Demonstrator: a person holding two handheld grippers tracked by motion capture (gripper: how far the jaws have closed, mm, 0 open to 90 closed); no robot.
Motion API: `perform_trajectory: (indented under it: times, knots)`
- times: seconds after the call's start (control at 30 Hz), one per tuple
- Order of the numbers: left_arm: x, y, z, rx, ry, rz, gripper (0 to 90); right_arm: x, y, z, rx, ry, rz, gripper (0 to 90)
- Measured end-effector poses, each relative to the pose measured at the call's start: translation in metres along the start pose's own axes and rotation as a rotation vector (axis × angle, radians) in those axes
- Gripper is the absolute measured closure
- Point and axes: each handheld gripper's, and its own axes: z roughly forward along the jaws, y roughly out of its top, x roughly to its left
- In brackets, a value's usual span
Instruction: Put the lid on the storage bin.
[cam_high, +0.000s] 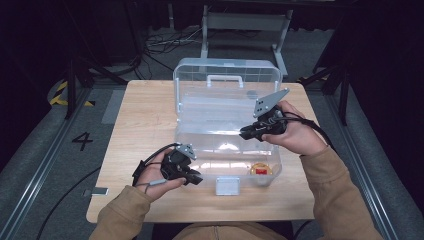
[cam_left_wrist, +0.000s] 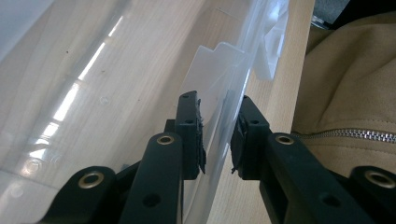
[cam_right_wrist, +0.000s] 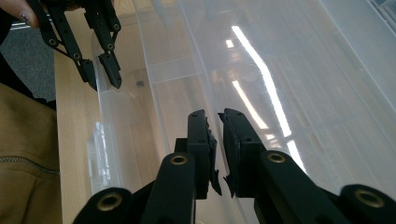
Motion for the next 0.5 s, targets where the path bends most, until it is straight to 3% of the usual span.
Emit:
perform_trajectory:
  times: [0.5]
  knots:
    - [0.0000, -0.0002, -0.0001, -0.002, 0.001, -0.002, 75.3, 0.0068, -0.0020, 0.0004, 0.003, -0.010, -0.011, 81.6]
